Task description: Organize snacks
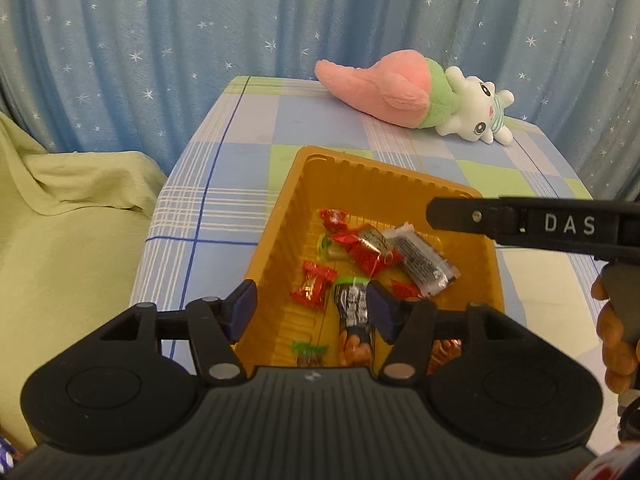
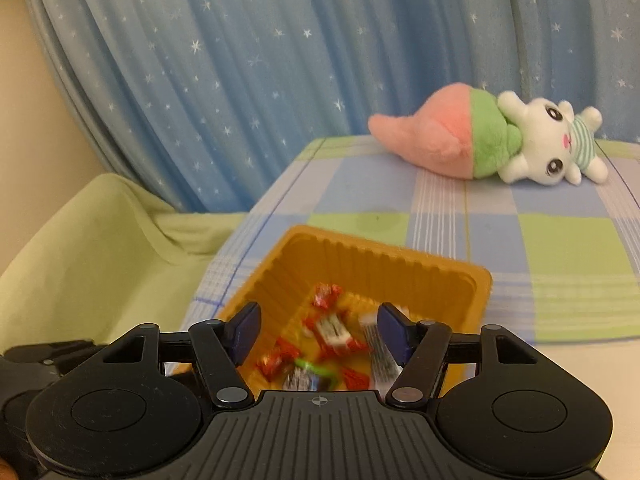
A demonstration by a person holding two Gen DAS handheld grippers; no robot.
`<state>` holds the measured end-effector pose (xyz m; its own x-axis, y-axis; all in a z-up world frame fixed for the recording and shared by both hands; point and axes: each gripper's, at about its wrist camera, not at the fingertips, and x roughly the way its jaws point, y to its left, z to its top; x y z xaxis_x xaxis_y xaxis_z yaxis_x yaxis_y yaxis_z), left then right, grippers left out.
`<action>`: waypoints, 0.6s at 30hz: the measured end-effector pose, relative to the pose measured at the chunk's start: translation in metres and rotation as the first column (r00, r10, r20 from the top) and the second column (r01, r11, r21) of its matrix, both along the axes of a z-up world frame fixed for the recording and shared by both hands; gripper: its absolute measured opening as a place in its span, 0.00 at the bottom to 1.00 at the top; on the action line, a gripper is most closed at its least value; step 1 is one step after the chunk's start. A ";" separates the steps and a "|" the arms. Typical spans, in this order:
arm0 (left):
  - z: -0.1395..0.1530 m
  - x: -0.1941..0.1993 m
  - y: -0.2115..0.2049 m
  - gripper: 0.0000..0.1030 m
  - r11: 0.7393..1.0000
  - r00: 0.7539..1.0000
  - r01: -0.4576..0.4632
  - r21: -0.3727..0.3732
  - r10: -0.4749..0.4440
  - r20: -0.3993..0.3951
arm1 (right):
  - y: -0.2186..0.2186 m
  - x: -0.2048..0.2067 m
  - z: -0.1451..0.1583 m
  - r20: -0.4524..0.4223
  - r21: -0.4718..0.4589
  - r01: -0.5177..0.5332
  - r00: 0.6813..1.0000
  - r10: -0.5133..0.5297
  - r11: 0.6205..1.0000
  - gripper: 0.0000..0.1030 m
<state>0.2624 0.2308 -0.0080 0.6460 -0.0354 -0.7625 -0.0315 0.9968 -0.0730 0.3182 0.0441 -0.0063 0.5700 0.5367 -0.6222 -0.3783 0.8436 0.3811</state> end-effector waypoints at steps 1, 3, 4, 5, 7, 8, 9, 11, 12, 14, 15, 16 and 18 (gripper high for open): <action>0.002 -0.005 -0.002 0.61 1.000 1.000 -0.002 0.001 0.002 0.000 | -0.004 -0.004 0.000 -0.012 0.003 0.002 1.000 -0.002 1.000 0.63; 0.005 -0.016 -0.007 0.64 1.000 1.000 -0.008 0.009 0.008 -0.001 | -0.015 -0.014 -0.001 -0.033 0.012 0.006 0.999 -0.006 1.000 0.66; 0.006 -0.021 -0.010 0.65 1.000 1.000 -0.009 0.016 0.009 -0.002 | -0.021 -0.019 -0.002 -0.045 0.011 0.011 0.999 -0.010 1.000 0.68; 0.007 -0.027 -0.013 0.66 1.000 1.000 -0.009 0.022 0.009 -0.002 | -0.027 -0.026 -0.003 -0.055 0.011 0.017 0.998 -0.017 1.000 0.73; 0.008 -0.039 -0.020 0.68 1.000 1.000 -0.008 0.026 0.008 -0.006 | -0.041 -0.039 -0.005 -0.072 0.007 0.035 0.997 -0.034 0.999 0.76; 0.008 -0.045 -0.025 0.68 1.000 1.000 -0.006 0.023 0.006 -0.014 | -0.048 -0.046 -0.006 -0.080 0.008 0.038 0.996 -0.037 0.999 0.78; 0.009 -0.050 -0.029 0.68 1.000 1.000 -0.003 0.020 0.003 -0.023 | -0.055 -0.054 -0.007 -0.089 0.006 0.041 0.995 -0.041 0.999 0.79; 0.009 -0.060 -0.040 0.68 1.000 0.999 -0.002 0.018 0.003 -0.044 | -0.070 -0.068 -0.008 -0.108 -0.011 0.051 0.993 -0.052 0.999 0.80; 0.009 -0.065 -0.045 0.68 1.000 0.999 -0.001 0.017 0.002 -0.051 | -0.077 -0.076 -0.008 -0.113 -0.021 0.054 0.992 -0.056 0.998 0.81; 0.009 -0.076 -0.058 0.68 1.000 0.998 0.007 0.012 -0.006 -0.057 | -0.091 -0.092 -0.007 -0.113 -0.039 0.061 0.991 -0.065 0.997 0.82; 0.009 -0.082 -0.065 0.68 1.000 0.998 0.009 0.011 -0.008 -0.061 | -0.098 -0.100 -0.006 -0.112 -0.048 0.065 0.991 -0.070 0.997 0.83; 0.010 -0.087 -0.072 0.68 1.000 0.998 0.011 0.010 -0.010 -0.065 | -0.105 -0.108 -0.006 -0.111 -0.059 0.069 0.991 -0.075 0.996 0.83; 0.011 -0.098 -0.087 0.68 1.000 0.997 0.019 0.005 -0.018 -0.069 | -0.118 -0.124 -0.005 -0.111 -0.078 0.070 0.991 -0.078 0.995 0.83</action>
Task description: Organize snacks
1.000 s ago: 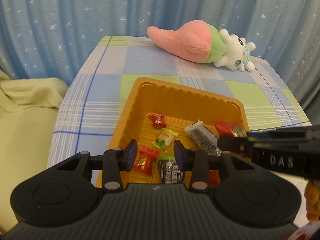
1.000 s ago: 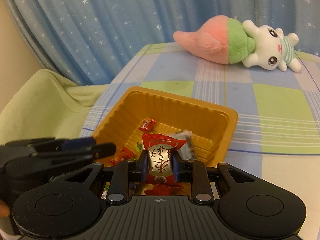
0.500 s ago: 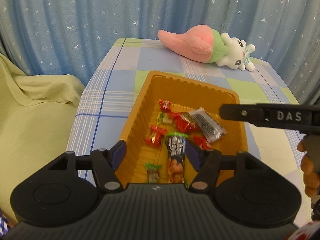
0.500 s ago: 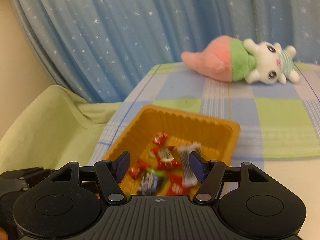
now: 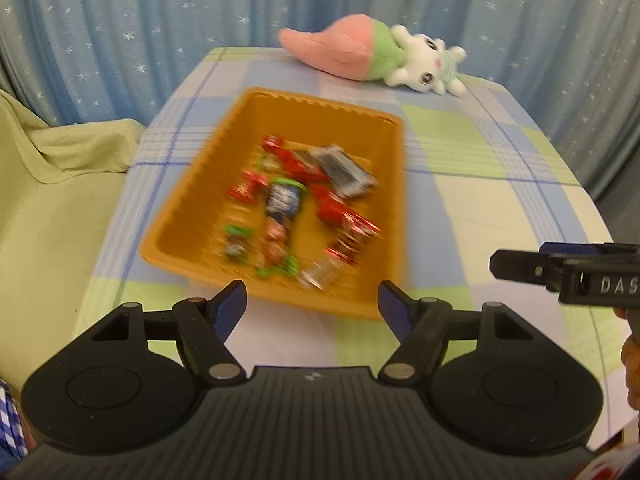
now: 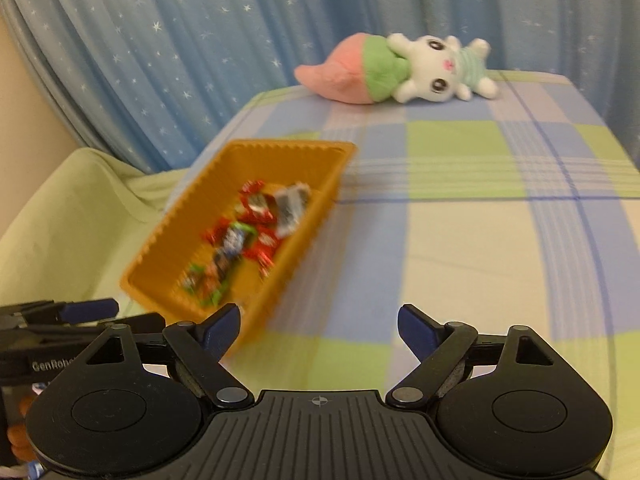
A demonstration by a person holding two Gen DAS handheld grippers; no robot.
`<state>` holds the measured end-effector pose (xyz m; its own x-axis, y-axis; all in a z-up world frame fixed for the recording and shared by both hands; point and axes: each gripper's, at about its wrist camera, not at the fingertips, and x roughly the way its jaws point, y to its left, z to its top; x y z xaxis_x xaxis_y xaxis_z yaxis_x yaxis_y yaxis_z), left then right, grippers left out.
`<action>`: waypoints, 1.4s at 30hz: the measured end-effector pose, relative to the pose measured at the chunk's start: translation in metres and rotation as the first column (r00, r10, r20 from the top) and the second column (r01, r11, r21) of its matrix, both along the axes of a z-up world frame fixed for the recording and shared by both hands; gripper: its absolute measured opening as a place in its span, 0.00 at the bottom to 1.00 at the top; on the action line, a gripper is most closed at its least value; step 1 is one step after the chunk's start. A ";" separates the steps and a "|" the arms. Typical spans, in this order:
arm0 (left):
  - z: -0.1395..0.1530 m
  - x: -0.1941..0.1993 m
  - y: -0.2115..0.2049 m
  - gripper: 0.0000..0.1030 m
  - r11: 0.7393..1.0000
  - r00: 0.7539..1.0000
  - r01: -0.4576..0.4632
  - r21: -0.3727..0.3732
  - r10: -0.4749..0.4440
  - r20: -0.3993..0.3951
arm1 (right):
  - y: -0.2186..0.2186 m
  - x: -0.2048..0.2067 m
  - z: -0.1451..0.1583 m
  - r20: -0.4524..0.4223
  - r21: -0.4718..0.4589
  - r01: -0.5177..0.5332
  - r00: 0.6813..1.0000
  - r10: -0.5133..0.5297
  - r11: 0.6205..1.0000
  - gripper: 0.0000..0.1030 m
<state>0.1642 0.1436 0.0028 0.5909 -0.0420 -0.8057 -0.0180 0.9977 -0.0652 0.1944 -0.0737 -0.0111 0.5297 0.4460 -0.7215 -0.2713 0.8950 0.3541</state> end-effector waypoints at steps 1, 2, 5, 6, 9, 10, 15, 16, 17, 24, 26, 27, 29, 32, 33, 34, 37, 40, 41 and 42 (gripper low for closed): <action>0.001 -0.006 -0.007 0.68 1.000 1.000 0.005 -0.002 -0.005 -0.002 | -0.006 -0.008 0.000 -0.002 -0.009 0.001 1.000 -0.001 1.000 0.84; 0.001 -0.011 -0.015 0.69 1.000 1.000 0.010 -0.004 -0.010 -0.004 | -0.012 -0.016 0.001 -0.004 -0.015 0.003 1.000 -0.003 1.000 0.84; 0.003 -0.028 -0.038 0.69 0.999 0.999 0.036 -0.007 -0.036 -0.005 | -0.031 -0.036 0.001 -0.012 -0.028 0.009 1.000 -0.010 1.000 0.84; 0.004 -0.034 -0.046 0.69 0.999 0.999 0.043 -0.007 -0.043 -0.006 | -0.036 -0.043 0.001 -0.012 -0.032 0.011 1.000 -0.011 0.999 0.84; 0.005 -0.049 -0.067 0.69 0.998 0.998 0.058 -0.003 -0.058 -0.012 | -0.054 -0.063 0.000 -0.021 -0.044 0.016 1.000 -0.017 0.999 0.84; 0.005 -0.054 -0.073 0.69 0.998 0.998 0.064 -0.002 -0.064 -0.015 | -0.059 -0.069 -0.001 -0.023 -0.045 0.019 1.000 -0.020 0.999 0.84; 0.007 -0.077 -0.102 0.69 0.996 0.996 0.091 0.006 -0.091 -0.019 | -0.086 -0.098 -0.003 -0.033 -0.052 0.037 0.999 -0.039 0.998 0.84; 0.007 -0.082 -0.107 0.69 0.995 0.995 0.096 0.008 -0.096 -0.018 | -0.091 -0.103 -0.004 -0.032 -0.055 0.040 0.999 -0.042 0.998 0.84; 0.008 -0.086 -0.112 0.69 0.995 0.995 0.101 0.010 -0.101 -0.018 | -0.096 -0.108 -0.004 -0.032 -0.058 0.044 0.998 -0.046 0.997 0.84; 0.010 -0.112 -0.140 0.69 0.993 0.993 0.121 0.019 -0.120 -0.011 | -0.125 -0.137 -0.004 -0.029 -0.058 0.071 0.997 -0.073 0.996 0.84; 0.011 -0.117 -0.146 0.69 0.992 0.992 0.126 0.020 -0.126 -0.007 | -0.130 -0.143 -0.003 -0.027 -0.057 0.076 0.997 -0.077 0.996 0.84; 0.011 -0.120 -0.149 0.69 0.992 0.992 0.128 0.020 -0.128 -0.006 | -0.133 -0.146 -0.003 -0.024 -0.057 0.078 0.997 -0.080 0.995 0.84; 0.011 -0.124 -0.154 0.69 0.991 0.991 0.133 0.020 -0.133 -0.002 | -0.138 -0.151 -0.002 -0.023 -0.057 0.082 0.996 -0.084 0.995 0.84; 0.011 -0.129 -0.161 0.69 0.990 0.991 0.137 0.021 -0.137 -0.001 | -0.144 -0.157 -0.002 -0.024 -0.057 0.089 0.996 -0.090 0.994 0.84; 0.011 -0.130 -0.162 0.69 0.990 0.990 0.138 0.021 -0.138 -0.002 | -0.146 -0.159 -0.002 -0.024 -0.057 0.091 0.995 -0.092 0.994 0.84; 0.011 -0.131 -0.164 0.69 0.990 0.990 0.140 0.020 -0.140 -0.002 | -0.148 -0.160 -0.002 -0.025 -0.057 0.092 0.995 -0.094 0.994 0.84; 0.010 -0.134 -0.168 0.69 0.990 0.990 0.141 0.020 -0.141 -0.003 | -0.151 -0.164 -0.003 -0.028 -0.057 0.096 0.995 -0.098 0.994 0.84; 0.010 -0.136 -0.171 0.69 0.990 0.990 0.142 0.019 -0.142 -0.002 | -0.155 -0.167 -0.003 -0.027 -0.056 0.098 0.995 -0.100 0.994 0.84; 0.011 -0.136 -0.172 0.69 0.990 0.990 0.141 0.019 -0.141 -0.001 | -0.157 -0.167 -0.003 -0.027 -0.056 0.099 0.995 -0.101 0.993 0.84; 0.011 -0.136 -0.173 0.69 0.990 0.990 0.141 0.018 -0.141 -0.001 | -0.158 -0.168 -0.003 -0.027 -0.057 0.100 0.994 -0.102 0.993 0.84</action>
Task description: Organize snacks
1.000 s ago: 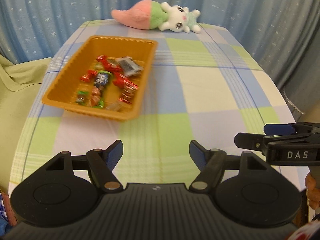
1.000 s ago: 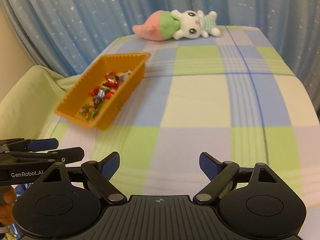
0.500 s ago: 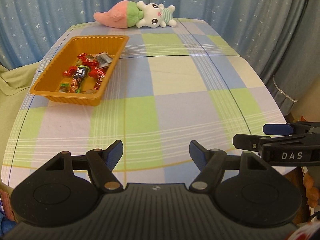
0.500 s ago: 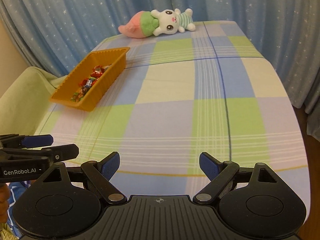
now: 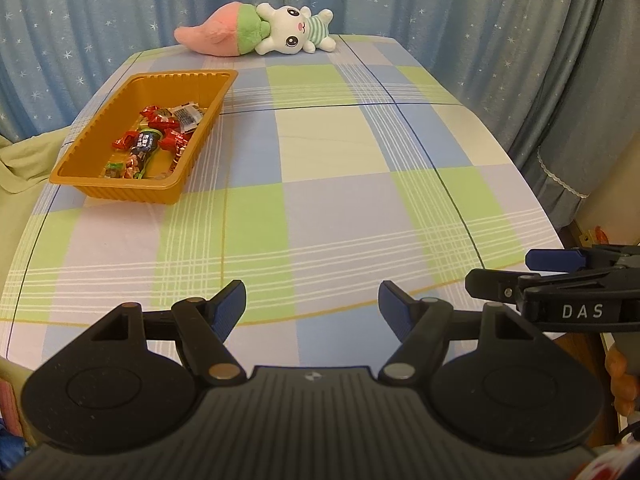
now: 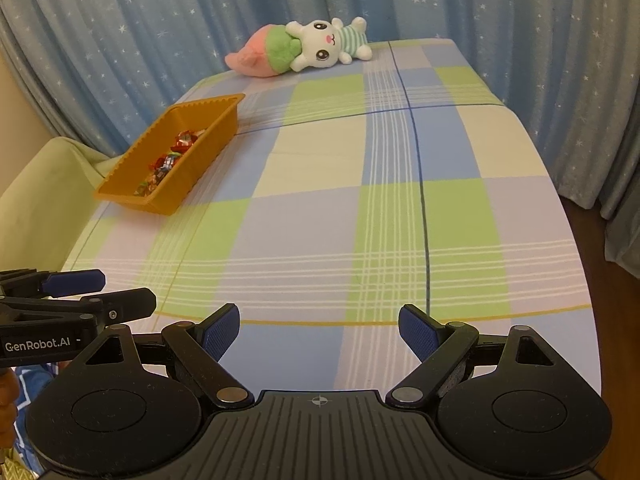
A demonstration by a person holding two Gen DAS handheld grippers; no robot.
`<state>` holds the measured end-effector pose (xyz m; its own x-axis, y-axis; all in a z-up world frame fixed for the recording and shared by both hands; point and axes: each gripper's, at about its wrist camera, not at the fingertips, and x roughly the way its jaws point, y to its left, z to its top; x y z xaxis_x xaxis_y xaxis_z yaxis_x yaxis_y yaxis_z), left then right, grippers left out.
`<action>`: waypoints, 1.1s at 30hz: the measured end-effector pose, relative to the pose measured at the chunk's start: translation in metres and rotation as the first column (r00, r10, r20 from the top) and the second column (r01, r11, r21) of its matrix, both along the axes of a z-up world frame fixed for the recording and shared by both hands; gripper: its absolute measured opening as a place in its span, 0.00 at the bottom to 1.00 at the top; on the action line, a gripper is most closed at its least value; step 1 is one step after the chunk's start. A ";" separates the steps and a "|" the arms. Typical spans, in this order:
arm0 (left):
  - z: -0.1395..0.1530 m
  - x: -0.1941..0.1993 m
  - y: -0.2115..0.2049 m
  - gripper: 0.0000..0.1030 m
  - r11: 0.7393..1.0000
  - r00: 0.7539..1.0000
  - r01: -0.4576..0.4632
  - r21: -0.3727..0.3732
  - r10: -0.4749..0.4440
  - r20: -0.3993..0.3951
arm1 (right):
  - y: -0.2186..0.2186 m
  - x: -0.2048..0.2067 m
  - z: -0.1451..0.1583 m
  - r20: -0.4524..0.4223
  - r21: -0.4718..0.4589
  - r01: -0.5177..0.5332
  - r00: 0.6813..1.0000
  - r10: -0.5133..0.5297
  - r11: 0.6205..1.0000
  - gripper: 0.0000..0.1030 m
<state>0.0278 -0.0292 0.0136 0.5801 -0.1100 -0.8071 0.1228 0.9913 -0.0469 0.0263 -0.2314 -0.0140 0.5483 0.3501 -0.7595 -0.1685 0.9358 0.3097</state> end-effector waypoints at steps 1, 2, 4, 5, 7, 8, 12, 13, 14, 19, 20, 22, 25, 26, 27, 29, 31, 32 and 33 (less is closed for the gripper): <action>0.000 0.000 -0.001 0.69 1.000 1.000 0.000 0.000 0.000 0.000 | -0.001 0.000 0.000 0.001 0.000 0.000 1.000 0.000 1.000 0.84; 0.000 0.000 -0.001 0.69 1.000 1.000 0.000 -0.001 0.000 0.000 | -0.002 0.000 0.000 0.001 0.000 0.001 1.000 -0.001 1.000 0.84; 0.000 0.000 -0.001 0.69 1.000 1.000 0.000 0.001 0.000 0.000 | -0.003 0.000 0.000 0.000 0.001 0.003 1.000 -0.003 1.000 0.84; 0.000 0.000 -0.001 0.69 1.000 1.000 0.001 0.002 -0.001 0.001 | -0.004 0.000 0.000 0.000 0.001 0.004 1.000 -0.004 1.000 0.84; 0.000 0.001 -0.003 0.69 1.000 1.000 0.002 0.003 -0.002 0.002 | -0.005 0.000 0.001 0.000 0.002 0.005 1.000 -0.005 1.000 0.84; 0.000 0.001 -0.005 0.69 1.000 1.000 0.002 0.004 -0.002 0.003 | -0.005 0.000 0.001 0.000 0.002 0.005 1.000 -0.005 1.000 0.84; 0.000 0.001 -0.005 0.69 1.000 1.000 0.003 0.004 -0.003 0.004 | -0.005 0.000 0.001 0.000 0.003 0.005 1.000 -0.005 1.000 0.84; 0.001 0.002 -0.006 0.69 1.000 1.000 0.004 0.005 -0.004 0.003 | -0.005 0.000 0.000 -0.001 0.003 0.005 1.000 -0.005 1.000 0.84; 0.001 0.002 -0.006 0.69 1.000 1.000 0.004 0.005 -0.004 0.004 | -0.005 0.000 0.000 -0.002 0.003 0.005 1.000 -0.005 1.000 0.84; 0.001 0.002 -0.006 0.69 1.000 1.000 0.003 0.005 -0.003 0.003 | -0.007 0.001 0.001 -0.002 0.004 0.005 1.000 -0.005 1.000 0.84; 0.001 0.003 -0.006 0.69 1.000 1.000 0.003 0.005 -0.003 0.002 | -0.007 0.001 0.001 -0.002 0.004 0.005 1.000 -0.005 1.000 0.84; 0.000 0.003 -0.006 0.69 1.000 1.000 0.002 0.005 -0.002 0.003 | -0.006 0.001 0.001 -0.002 0.004 0.005 1.000 -0.005 1.000 0.84; 0.000 0.003 -0.006 0.69 1.000 1.000 -0.001 0.005 0.001 0.001 | -0.007 0.001 0.000 -0.002 0.005 0.005 1.000 -0.005 1.000 0.84; -0.001 0.003 -0.005 0.69 1.000 1.000 -0.002 0.004 0.002 0.001 | -0.006 0.001 0.000 -0.003 0.005 0.004 1.000 -0.004 1.000 0.84; -0.001 0.002 -0.004 0.69 1.000 1.000 -0.003 0.004 0.003 0.000 | -0.006 0.002 0.000 -0.003 0.005 0.004 1.000 -0.003 1.000 0.84; -0.001 0.002 -0.003 0.69 1.000 1.000 -0.004 0.003 0.004 0.000 | -0.005 0.002 0.000 -0.003 0.005 0.002 1.000 -0.002 1.000 0.84; -0.001 0.002 -0.002 0.69 1.000 1.000 -0.006 0.003 0.006 -0.001 | -0.003 0.002 0.000 -0.004 0.004 0.000 1.000 0.000 1.000 0.84; -0.001 0.002 -0.001 0.69 1.000 1.000 -0.008 0.003 0.008 -0.001 | -0.002 0.002 -0.001 -0.004 0.004 -0.001 1.000 0.001 1.000 0.84; -0.001 0.002 -0.001 0.69 1.000 1.000 -0.009 0.002 0.009 -0.001 | -0.001 0.002 -0.001 -0.004 0.004 -0.002 1.000 0.002 1.000 0.84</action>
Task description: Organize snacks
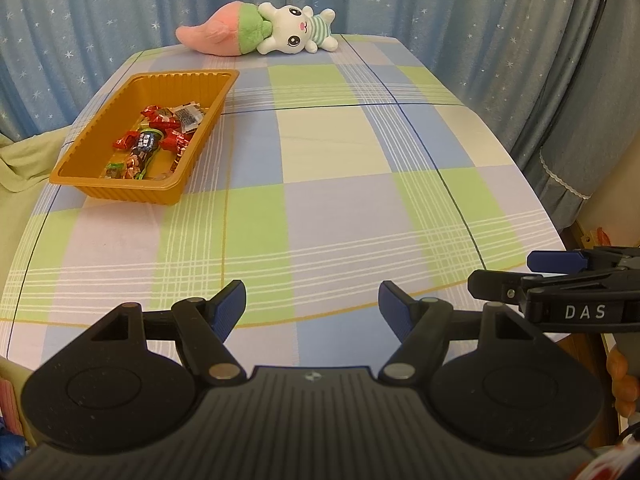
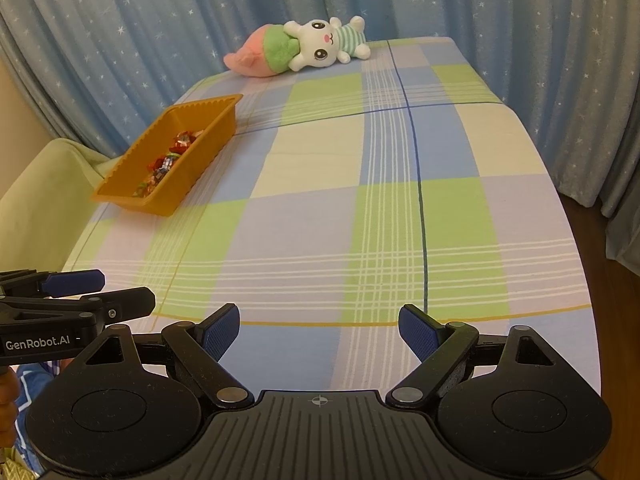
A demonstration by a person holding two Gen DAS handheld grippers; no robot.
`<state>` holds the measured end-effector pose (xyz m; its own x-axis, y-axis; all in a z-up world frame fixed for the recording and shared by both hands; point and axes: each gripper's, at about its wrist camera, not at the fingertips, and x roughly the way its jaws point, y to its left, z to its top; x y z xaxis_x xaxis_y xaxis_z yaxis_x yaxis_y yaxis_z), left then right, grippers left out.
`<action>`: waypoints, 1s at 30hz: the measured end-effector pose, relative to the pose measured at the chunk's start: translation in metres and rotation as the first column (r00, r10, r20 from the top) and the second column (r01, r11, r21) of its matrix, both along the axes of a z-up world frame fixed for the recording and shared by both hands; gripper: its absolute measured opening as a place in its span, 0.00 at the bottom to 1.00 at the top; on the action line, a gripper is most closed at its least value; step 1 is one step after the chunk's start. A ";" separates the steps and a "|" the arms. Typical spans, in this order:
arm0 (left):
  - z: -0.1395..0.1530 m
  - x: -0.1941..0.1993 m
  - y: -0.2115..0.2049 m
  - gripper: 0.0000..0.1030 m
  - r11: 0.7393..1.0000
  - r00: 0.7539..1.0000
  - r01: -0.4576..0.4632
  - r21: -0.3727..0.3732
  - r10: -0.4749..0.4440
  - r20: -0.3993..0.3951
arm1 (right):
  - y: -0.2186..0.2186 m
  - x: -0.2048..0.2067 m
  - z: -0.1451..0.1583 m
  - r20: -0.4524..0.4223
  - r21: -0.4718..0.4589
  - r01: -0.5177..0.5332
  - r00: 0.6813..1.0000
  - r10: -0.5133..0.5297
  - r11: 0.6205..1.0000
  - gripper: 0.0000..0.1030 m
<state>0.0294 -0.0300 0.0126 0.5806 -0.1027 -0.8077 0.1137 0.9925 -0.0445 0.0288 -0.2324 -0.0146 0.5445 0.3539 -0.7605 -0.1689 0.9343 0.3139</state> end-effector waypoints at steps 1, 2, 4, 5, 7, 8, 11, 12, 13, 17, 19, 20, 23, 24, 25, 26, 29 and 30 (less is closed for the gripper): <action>0.000 0.000 0.001 0.69 1.000 1.000 -0.001 0.000 0.001 0.000 | 0.001 0.000 0.000 0.000 0.000 -0.001 1.000 0.001 1.000 0.84; 0.000 0.000 0.001 0.69 1.000 1.000 -0.002 0.001 0.002 0.000 | 0.002 0.000 0.000 0.000 0.000 -0.002 1.000 0.002 1.000 0.84; 0.001 0.000 0.003 0.69 1.000 1.000 -0.005 0.000 0.005 0.001 | 0.003 0.000 0.000 0.000 0.000 -0.002 1.000 0.002 1.000 0.84; 0.001 0.000 0.004 0.69 1.000 1.000 -0.006 0.000 0.006 0.001 | 0.004 0.001 0.000 -0.001 -0.001 -0.003 1.000 0.003 1.000 0.84; 0.001 0.000 0.005 0.69 1.000 1.000 -0.007 0.001 0.007 0.000 | 0.005 0.001 0.000 -0.001 -0.001 -0.003 1.000 0.003 1.000 0.84; 0.001 0.001 0.005 0.69 1.000 1.000 -0.008 0.001 0.008 0.000 | 0.006 0.001 0.000 -0.001 -0.001 -0.004 1.000 0.004 1.000 0.84; 0.001 0.001 0.005 0.69 1.000 1.000 -0.008 0.001 0.008 0.000 | 0.005 0.001 0.000 -0.001 -0.001 -0.003 1.000 0.003 1.000 0.84; 0.001 0.001 0.006 0.69 1.000 1.000 -0.008 0.001 0.008 -0.001 | 0.006 0.001 0.000 -0.001 -0.001 -0.003 1.000 0.003 1.000 0.84; 0.001 0.001 0.006 0.69 1.000 1.000 -0.008 0.001 0.008 -0.001 | 0.006 0.001 0.000 -0.002 -0.001 -0.003 1.000 0.003 1.000 0.84; 0.001 0.002 0.009 0.69 1.000 1.000 -0.011 0.000 0.011 -0.002 | 0.007 0.001 0.000 -0.001 -0.001 -0.003 1.000 0.003 1.000 0.84; 0.001 0.003 0.012 0.69 1.000 1.000 -0.013 0.000 0.013 -0.004 | 0.006 0.001 0.000 -0.001 0.000 -0.003 1.000 0.003 1.000 0.84; 0.001 0.003 0.013 0.69 1.000 1.000 -0.013 0.000 0.013 -0.004 | 0.006 0.001 0.000 -0.001 -0.001 -0.003 1.000 0.003 1.000 0.84; 0.001 0.003 0.013 0.69 1.000 1.000 -0.013 0.000 0.013 -0.004 | 0.008 0.002 0.000 -0.001 0.000 -0.003 1.000 0.003 1.000 0.84; 0.001 0.003 0.013 0.69 1.000 1.000 -0.013 0.000 0.013 -0.004 | 0.007 0.002 0.000 -0.001 0.000 -0.003 1.000 0.003 1.000 0.84; 0.001 0.003 0.013 0.69 1.000 1.000 -0.013 0.001 0.013 -0.004 | 0.008 0.002 0.000 -0.001 -0.001 -0.003 1.000 0.003 1.000 0.84; 0.001 0.003 0.014 0.69 1.000 1.000 -0.014 0.000 0.014 -0.004 | 0.008 0.002 0.000 -0.001 -0.001 -0.004 1.000 0.004 1.000 0.84; 0.000 0.005 0.019 0.69 1.000 1.000 -0.017 0.001 0.017 -0.005 | 0.012 0.002 -0.001 0.000 -0.001 -0.008 1.000 0.008 1.000 0.84; 0.000 0.006 0.020 0.69 1.000 1.000 -0.019 0.001 0.019 -0.005 | 0.013 0.002 -0.001 0.000 -0.002 -0.008 1.000 0.008 1.000 0.84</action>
